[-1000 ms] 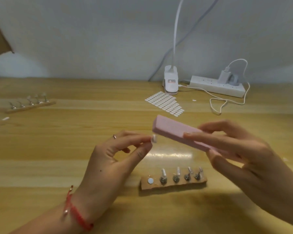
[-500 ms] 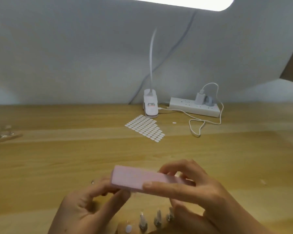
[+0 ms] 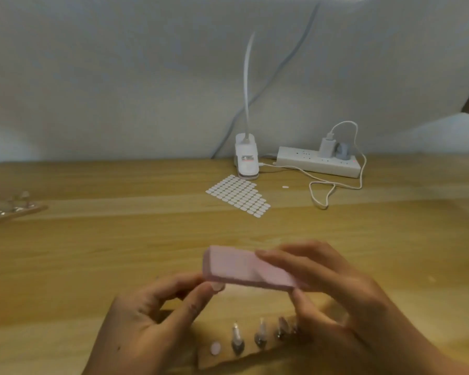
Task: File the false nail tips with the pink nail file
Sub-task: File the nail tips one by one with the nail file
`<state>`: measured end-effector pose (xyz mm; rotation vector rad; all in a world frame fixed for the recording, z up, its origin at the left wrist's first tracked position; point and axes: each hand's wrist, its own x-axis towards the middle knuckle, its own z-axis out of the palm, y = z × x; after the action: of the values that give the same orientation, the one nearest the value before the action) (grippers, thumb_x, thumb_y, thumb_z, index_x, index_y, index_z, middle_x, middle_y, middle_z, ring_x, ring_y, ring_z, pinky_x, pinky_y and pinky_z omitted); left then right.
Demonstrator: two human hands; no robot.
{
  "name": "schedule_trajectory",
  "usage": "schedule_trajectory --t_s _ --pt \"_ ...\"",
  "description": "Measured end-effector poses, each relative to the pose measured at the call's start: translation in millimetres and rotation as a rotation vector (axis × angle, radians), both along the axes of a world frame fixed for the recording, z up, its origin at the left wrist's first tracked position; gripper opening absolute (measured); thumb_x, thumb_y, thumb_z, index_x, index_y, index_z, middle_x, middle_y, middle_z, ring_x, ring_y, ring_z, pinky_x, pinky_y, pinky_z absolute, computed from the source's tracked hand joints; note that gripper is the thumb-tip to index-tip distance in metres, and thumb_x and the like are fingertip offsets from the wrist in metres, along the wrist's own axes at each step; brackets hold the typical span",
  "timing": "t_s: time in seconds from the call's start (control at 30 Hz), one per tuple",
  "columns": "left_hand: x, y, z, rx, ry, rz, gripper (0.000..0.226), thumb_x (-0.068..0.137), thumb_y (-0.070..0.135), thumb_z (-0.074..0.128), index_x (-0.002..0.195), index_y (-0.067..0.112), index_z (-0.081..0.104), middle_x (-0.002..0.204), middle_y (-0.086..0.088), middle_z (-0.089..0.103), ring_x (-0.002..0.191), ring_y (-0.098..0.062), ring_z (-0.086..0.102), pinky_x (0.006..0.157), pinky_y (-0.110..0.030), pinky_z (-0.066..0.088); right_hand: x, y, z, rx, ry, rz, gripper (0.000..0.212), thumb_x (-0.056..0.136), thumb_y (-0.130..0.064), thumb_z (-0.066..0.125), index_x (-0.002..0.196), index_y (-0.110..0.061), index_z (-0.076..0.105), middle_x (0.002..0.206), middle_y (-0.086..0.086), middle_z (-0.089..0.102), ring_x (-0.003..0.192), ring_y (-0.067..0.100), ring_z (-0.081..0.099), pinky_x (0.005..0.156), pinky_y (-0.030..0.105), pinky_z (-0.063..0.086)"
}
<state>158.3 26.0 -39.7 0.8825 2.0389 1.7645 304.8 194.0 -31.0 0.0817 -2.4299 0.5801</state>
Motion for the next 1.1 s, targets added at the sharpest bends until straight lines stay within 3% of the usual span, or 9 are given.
schedule_trajectory --t_s 0.13,0.33,0.47,0.53,0.63,0.7,0.77,0.83,1.1 --pt "-1.2 -5.2 -1.9 -0.046 0.078 -0.059 0.036 0.063 0.074 0.065 0.085 0.047 0.073 0.089 0.019 0.071 0.083 0.005 0.063 0.065 -0.007 0.044 0.1 8.3 4.5 -0.001 0.003 -0.074 0.049 0.090 -0.020 0.047 0.134 -0.040 0.055 0.125 -0.008 0.055 0.115 0.003 0.056 0.092 0.018 0.050" --pt "-3.5 -8.3 -6.1 0.018 0.158 -0.088 0.034 0.071 0.067 0.057 0.094 0.045 0.071 0.097 0.023 0.070 0.095 0.000 0.061 0.077 -0.031 0.046 -0.4 -2.5 0.2 0.111 -0.024 -0.044 0.049 0.091 -0.013 0.046 0.131 -0.038 0.060 0.136 -0.003 0.053 0.123 0.013 0.053 0.098 0.021 0.046" --pt "-0.1 -7.4 -5.4 0.133 0.180 -0.053 0.016 0.070 0.048 0.070 0.086 0.046 0.074 0.086 0.023 0.072 0.088 0.009 0.063 0.074 -0.006 0.043 -1.7 -20.6 0.1 0.119 -0.035 -0.040 0.044 0.094 -0.011 0.046 0.130 -0.032 0.060 0.129 0.001 0.056 0.112 0.020 0.057 0.091 0.018 0.045" --pt "0.3 -6.8 -3.9 0.183 0.134 -0.083 0.018 0.069 0.043 0.068 0.085 0.041 0.076 0.087 0.019 0.073 0.090 0.007 0.065 0.076 -0.003 0.042 -2.0 -24.4 3.3 0.135 -0.045 -0.031 0.041 0.095 -0.010 0.052 0.129 -0.030 0.062 0.125 -0.002 0.058 0.104 0.017 0.057 0.087 0.013 0.042" --pt "-4.0 -6.7 -3.1 0.280 0.074 -0.123 0.019 0.067 0.036 0.077 0.086 0.035 0.078 0.092 0.010 0.074 0.094 -0.001 0.066 0.080 -0.010 0.046 -16.4 -14.0 -0.7 -0.148 -0.056 -0.019 0.020 0.080 -0.038 0.073 0.099 -0.033 0.075 0.097 -0.012 0.069 0.088 0.007 0.061 0.076 0.010 0.046" --pt "-5.5 -5.8 -4.0 0.298 0.063 -0.114 0.020 0.066 0.033 0.079 0.086 0.035 0.078 0.091 0.008 0.074 0.092 -0.002 0.066 0.080 -0.011 0.047 -18.0 -14.9 -1.9 -0.116 -0.051 -0.130 0.009 0.070 -0.041 0.076 0.079 -0.040 0.073 0.091 -0.017 0.070 0.085 0.002 0.063 0.075 0.017 0.051" --pt "-2.4 -4.5 -3.9 0.269 0.091 -0.158 0.019 0.068 0.029 0.082 0.087 0.031 0.078 0.094 0.007 0.074 0.096 -0.004 0.066 0.081 -0.010 0.046 -12.2 -22.6 8.9 0.022 -0.105 -0.019 0.033 0.088 -0.017 0.071 0.105 -0.045 0.073 0.109 -0.016 0.065 0.094 0.013 0.060 0.076 0.018 0.048" --pt "-1.7 -4.3 -3.9 0.255 0.103 -0.198 0.017 0.072 0.029 0.076 0.089 0.028 0.078 0.096 0.008 0.074 0.100 -0.006 0.065 0.083 -0.011 0.045 -1.0 -23.0 7.4 0.131 -0.083 0.016 0.052 0.090 -0.001 0.053 0.131 -0.033 0.059 0.127 -0.004 0.055 0.101 0.021 0.054 0.080 0.016 0.042" --pt "2.1 -3.3 0.4 0.227 0.067 -0.162 0.016 0.073 0.034 0.076 0.089 0.029 0.077 0.090 0.010 0.074 0.095 -0.003 0.065 0.084 -0.014 0.046 -5.1 -5.4 3.9 0.096 -0.050 0.039 0.049 0.099 -0.015 0.041 0.141 -0.036 0.049 0.133 -0.006 0.050 0.111 0.019 0.051 0.083 0.019 0.045"
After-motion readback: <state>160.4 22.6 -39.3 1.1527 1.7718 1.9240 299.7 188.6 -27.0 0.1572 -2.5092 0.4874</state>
